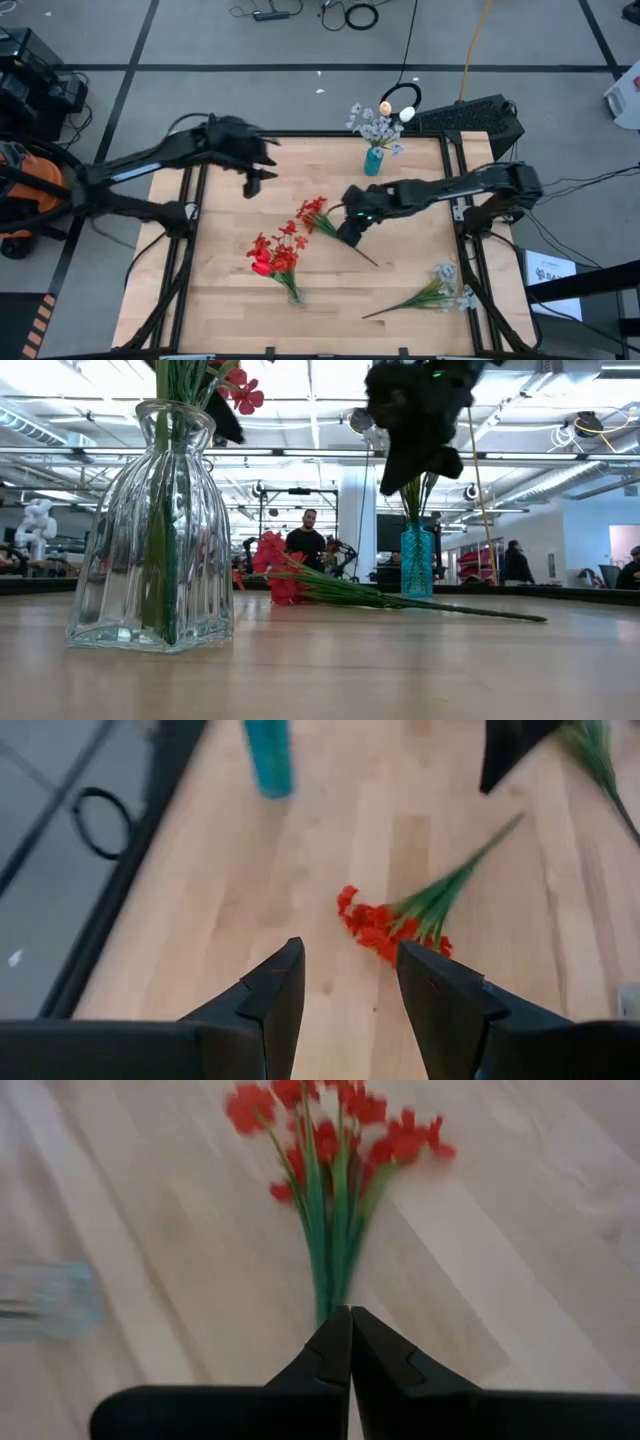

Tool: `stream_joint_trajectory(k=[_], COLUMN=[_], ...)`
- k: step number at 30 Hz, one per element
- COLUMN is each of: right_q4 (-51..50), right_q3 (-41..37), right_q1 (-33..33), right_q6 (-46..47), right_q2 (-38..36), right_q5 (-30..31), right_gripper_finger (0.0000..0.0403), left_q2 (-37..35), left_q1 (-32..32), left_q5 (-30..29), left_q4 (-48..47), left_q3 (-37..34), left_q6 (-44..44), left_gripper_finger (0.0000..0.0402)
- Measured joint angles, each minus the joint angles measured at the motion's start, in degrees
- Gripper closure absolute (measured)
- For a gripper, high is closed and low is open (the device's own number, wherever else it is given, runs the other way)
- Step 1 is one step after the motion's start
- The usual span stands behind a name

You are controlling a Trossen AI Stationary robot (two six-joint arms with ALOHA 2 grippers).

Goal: Sort flowers into vase by color
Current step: Put the orange flowers into the transparent bin

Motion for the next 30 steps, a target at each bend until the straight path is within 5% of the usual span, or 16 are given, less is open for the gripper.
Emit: stream_joint_trajectory(k=[6,17,30], right_q4=[-10.47,-10.55,-9.34], right_q3=[9.88,10.44,10.46], right_q1=[0.0,0.62,2.27], right_q6=[-1.75,3.18,-3.5], right_q2=[10.43,14.51,18.06], right_q5=[-4.06,-5.99,-6.3], right_gripper_finger=[0.0403,0.0368,0.0259], left_q2=[-14.91,-34.4,-38.72], left_q1=[-2.34,-8.54,-13.11], left_q5=[-3.96,-16.36,-20.95], left_q4=[4.34,11.71,31.15], left_q3=[-8.02,-21.03,-36.98], left_q6=[-10.78,-19.98,-25.51], left_gripper_finger=[0.0235,0.0235,0.0235])
